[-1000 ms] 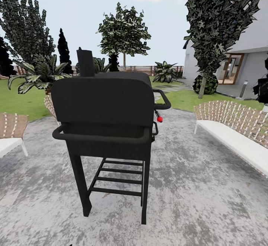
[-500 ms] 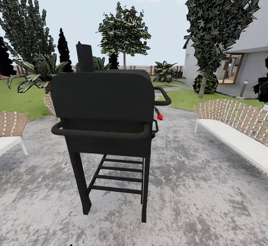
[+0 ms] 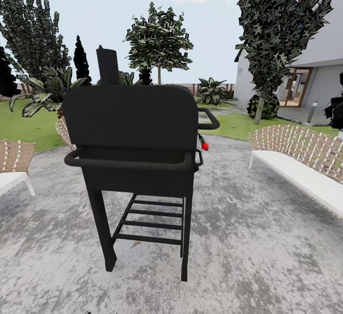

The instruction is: In the garden, pick up the pesticide atomizer on the floor and spray pesticide onto both trees until each tree trunk is fully covered.

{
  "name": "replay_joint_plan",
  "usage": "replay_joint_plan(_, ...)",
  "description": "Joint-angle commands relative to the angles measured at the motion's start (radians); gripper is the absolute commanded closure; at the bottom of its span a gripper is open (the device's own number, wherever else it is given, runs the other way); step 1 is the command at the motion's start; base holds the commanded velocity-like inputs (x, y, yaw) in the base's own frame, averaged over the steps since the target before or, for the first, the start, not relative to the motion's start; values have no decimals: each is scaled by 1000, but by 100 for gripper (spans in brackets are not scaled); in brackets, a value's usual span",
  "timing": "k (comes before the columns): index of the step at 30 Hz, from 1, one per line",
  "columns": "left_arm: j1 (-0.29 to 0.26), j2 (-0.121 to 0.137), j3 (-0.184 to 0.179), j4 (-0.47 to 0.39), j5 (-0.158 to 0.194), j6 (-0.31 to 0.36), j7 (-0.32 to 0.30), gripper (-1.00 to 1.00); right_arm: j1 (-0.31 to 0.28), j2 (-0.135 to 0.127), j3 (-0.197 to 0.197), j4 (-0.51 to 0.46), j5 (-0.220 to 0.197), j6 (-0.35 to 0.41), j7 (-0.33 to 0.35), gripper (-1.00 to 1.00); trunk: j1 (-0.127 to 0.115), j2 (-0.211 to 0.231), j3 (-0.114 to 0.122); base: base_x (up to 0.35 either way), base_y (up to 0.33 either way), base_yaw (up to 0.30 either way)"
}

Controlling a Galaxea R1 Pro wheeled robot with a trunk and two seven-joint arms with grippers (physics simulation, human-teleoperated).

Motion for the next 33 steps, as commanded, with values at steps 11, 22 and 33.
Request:
replay_joint_plan(11,-101,-3,10,-42,-4,-5,0,-100,0,-1,1,-32,2,-2,-1,-100,42,-78,-35,0,0,0)
replay_joint_plan(22,-130,-1,11,30,-5,-94,0,-100,0,-1,1,-29,1,-14,-1,-100,65,-120,-54,0,0,0)
replay_joint_plan(33,-131,-3,10,44,-5,-141,0,-100,0,-2,-1,-26,-2,-88,-1,-100,88,-162,-73,0,0,0)
